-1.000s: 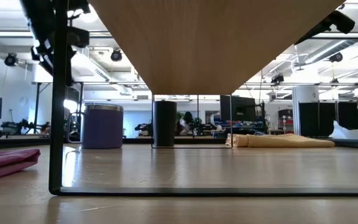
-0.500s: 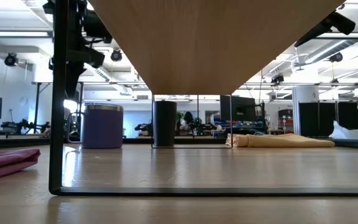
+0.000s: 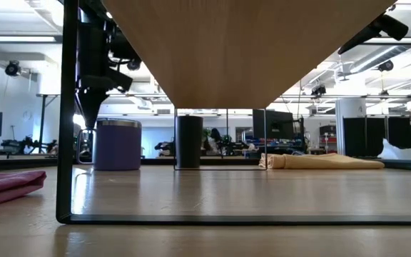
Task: Stack small to large cups/mugs on shelf
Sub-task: Put the violet mug on the shelf
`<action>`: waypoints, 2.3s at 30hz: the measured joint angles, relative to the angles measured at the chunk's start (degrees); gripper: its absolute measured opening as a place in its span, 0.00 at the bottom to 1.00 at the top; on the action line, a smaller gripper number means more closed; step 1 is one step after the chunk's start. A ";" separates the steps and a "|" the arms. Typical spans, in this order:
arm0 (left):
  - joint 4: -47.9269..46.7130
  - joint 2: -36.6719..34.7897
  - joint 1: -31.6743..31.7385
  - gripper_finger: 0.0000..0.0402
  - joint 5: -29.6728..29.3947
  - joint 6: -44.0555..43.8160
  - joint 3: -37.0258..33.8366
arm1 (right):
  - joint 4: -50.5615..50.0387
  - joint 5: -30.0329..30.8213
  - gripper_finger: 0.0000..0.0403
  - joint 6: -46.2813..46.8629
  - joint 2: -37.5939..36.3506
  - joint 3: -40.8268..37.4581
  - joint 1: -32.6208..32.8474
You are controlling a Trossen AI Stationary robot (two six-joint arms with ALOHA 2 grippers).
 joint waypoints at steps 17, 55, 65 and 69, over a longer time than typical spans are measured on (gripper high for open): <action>2.60 5.10 -0.02 0.36 0.03 0.91 -2.42 | 0.05 -0.83 0.45 -0.02 0.02 0.00 0.00; -27.05 3.46 -17.42 0.17 -0.43 -0.60 44.23 | 0.01 -4.62 0.45 -0.46 0.76 0.00 -0.37; -26.81 22.19 -18.56 0.17 -2.10 7.15 63.20 | 3.44 -6.61 0.45 -2.80 3.98 0.00 -0.35; -26.82 26.85 -18.95 0.17 -0.26 9.94 67.89 | 4.12 -7.34 0.45 -3.51 3.30 0.00 -0.35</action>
